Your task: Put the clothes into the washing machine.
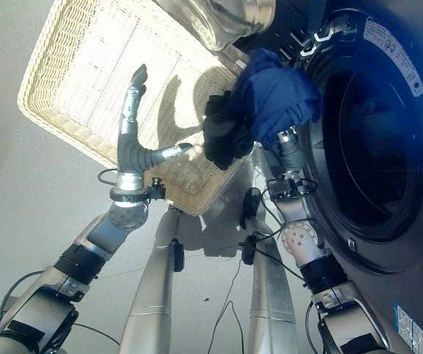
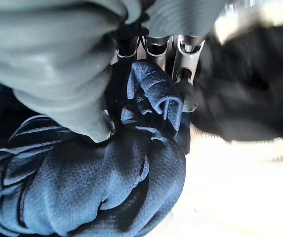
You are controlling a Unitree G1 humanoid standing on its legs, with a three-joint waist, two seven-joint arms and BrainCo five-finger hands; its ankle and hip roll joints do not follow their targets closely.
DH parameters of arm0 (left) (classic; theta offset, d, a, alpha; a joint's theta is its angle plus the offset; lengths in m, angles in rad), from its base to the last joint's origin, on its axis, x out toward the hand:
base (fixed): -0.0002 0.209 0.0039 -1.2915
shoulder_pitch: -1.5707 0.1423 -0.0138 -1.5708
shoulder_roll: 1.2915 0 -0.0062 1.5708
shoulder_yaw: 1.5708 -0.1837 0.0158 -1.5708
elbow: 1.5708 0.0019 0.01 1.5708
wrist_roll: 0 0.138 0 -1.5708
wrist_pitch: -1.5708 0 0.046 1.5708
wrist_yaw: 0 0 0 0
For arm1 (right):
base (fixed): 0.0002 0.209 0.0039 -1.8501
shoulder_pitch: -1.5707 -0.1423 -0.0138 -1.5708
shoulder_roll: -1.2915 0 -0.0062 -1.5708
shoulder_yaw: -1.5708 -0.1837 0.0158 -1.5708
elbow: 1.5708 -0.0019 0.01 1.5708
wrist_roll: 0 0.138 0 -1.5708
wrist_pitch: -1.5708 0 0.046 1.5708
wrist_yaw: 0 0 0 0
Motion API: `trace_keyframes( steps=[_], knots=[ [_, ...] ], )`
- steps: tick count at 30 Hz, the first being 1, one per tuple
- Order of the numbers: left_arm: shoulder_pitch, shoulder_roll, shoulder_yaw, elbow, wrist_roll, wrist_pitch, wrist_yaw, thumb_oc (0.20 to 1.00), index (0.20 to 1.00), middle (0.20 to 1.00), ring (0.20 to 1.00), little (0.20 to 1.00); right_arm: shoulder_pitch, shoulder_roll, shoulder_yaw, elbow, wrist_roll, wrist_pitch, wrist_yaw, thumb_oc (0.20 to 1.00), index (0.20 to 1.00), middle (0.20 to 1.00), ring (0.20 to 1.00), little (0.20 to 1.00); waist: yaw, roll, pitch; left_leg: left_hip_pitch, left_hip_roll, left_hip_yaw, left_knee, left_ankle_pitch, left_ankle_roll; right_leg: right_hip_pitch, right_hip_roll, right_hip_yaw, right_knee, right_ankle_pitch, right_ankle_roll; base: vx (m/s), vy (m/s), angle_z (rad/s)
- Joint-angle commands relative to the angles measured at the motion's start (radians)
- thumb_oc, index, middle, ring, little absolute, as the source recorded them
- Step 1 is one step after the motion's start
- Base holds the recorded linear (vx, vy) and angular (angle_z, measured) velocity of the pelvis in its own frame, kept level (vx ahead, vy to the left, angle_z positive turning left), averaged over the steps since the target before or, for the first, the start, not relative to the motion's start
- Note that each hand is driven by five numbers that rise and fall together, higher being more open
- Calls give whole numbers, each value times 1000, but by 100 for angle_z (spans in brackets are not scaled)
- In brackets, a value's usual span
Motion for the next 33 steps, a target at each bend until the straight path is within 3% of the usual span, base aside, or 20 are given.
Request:
trace_keyframes(
  steps=[1,3,7,10,12,14,15,16,19,20,21,22,23,25,28,29,33],
  knots=[
    [-58,-20,47,46,-67,-58,54,1000,1000,1000,1000,1000,-29,-70,-44,25,83,-3,13,200,200,200,200,200,-3,23,-23,-13,-59,20,120,-125,-1,63,32,-42,-252,225,134,0,0,0],
    [-83,-10,45,122,-105,-51,57,1000,1000,1000,1000,1000,-60,-95,-68,142,192,-2,5,200,200,200,200,200,-5,22,-23,-10,-55,26,122,-127,-6,66,37,-40,-253,223,132,0,0,0],
    [-131,1,27,269,-152,-45,59,1000,1000,1000,1000,1000,-151,-169,-139,412,282,-49,-100,200,200,200,200,200,-8,21,-23,-15,-44,34,132,-136,-11,63,43,-37,-246,222,133,0,0,0],
    [-159,21,-13,336,-175,-21,78,1000,1000,1000,1000,1000,-231,-252,-177,565,319,-137,-158,200,200,200,200,200,-8,20,-23,-21,-32,37,132,-141,-12,63,47,-36,-249,223,135,5,-6,-3],
    [-174,48,-43,377,-190,19,84,1000,1000,1000,1000,1000,-276,-300,-179,598,323,-235,-229,200,200,200,200,200,-11,14,-23,-26,-26,34,129,-144,-11,62,51,-34,-256,226,135,0,0,0],
    [-175,59,-49,391,-192,31,89,1000,1000,1000,1000,1000,-284,-313,-185,598,313,-265,-264,200,200,200,200,200,-14,12,-23,-28,-25,32,129,-146,-11,62,53,-32,-259,227,135,1,5,-3],
    [-176,76,-49,433,-210,52,85,1000,1000,1000,1000,1000,-298,-344,-202,606,285,-354,-394,200,200,200,200,200,-22,3,-23,-28,-18,34,129,-153,-11,63,59,-29,-262,225,136,0,23,-8],
    [-185,82,-52,461,-227,54,82,1000,1000,1000,1000,1000,-310,-360,-207,623,225,-399,-482,200,200,200,200,200,-25,0,-23,-25,-17,36,127,-154,-11,66,62,-28,-264,225,135,-2,37,-7],
    [-208,86,-51,536,-266,49,65,1000,1000,1000,1000,1000,-362,-418,-191,665,26,-436,-738,200,200,200,200,200,-29,-2,-23,-24,-15,36,122,-155,-11,68,65,-23,-270,220,133,-5,37,-5],
    [-212,85,-50,545,-270,47,59,1000,1000,1000,1000,1000,-370,-425,-183,674,-9,-428,-760,200,200,200,200,200,-30,-1,-23,-24,-14,36,122,-154,-12,68,64,-23,-270,220,133,5,24,-4],
    [-222,88,-49,560,-278,47,49,1000,1000,1000,1000,1000,-390,-437,-164,680,-79,-408,-811,661,661,661,661,661,-31,1,-23,-25,-16,35,123,-154,-12,68,65,-22,-272,219,132,-10,32,-3],
    [-235,89,-50,566,-283,51,44,1000,1000,1000,1000,1000,-413,-450,-137,693,-186,-381,-875,1000,1000,1000,1000,1000,-30,1,-23,-38,-17,34,121,-142,-10,56,65,-23,-275,229,129,-2,42,-4],
    [-237,87,-53,571,-291,53,40,1000,1000,1000,1000,1000,-432,-459,-95,700,-369,-289,-947,1000,1000,1000,1000,1000,-30,3,-23,-29,-19,32,126,-154,-11,65,66,-21,-274,219,130,-7,49,-3],
    [-253,98,-56,571,-306,56,32,1000,1000,1000,1000,1000,-477,-469,-23,680,-487,-196,-1005,1000,1000,1000,1000,1000,-29,6,-23,-41,-26,30,120,-144,-7,54,67,-20,-288,229,126,-15,48,-3],
    [-269,97,-65,582,-303,69,17,1000,1000,1000,1000,1000,-508,-468,74,737,-733,15,-969,1000,1000,1000,1000,1000,-22,10,-23,-28,-29,30,113,-152,-5,68,68,-23,-292,217,127,0,0,0],
    [-288,93,-76,591,-296,80,10,1000,1000,1000,1000,1000,-532,-453,137,782,-812,128,-899,1000,1000,1000,1000,1000,-15,11,-23,-32,-33,28,112,-151,-1,67,66,-27,-296,216,126,0,0,0],
    [-327,87,-93,605,-281,97,3,1000,1000,1000,1000,1000,-565,-419,245,834,-938,247,-811,1000,1000,1000,1000,1000,-5,18,-23,-43,-35,26,111,-149,5,57,64,-37,-292,208,119,0,0,0]
  ],
)
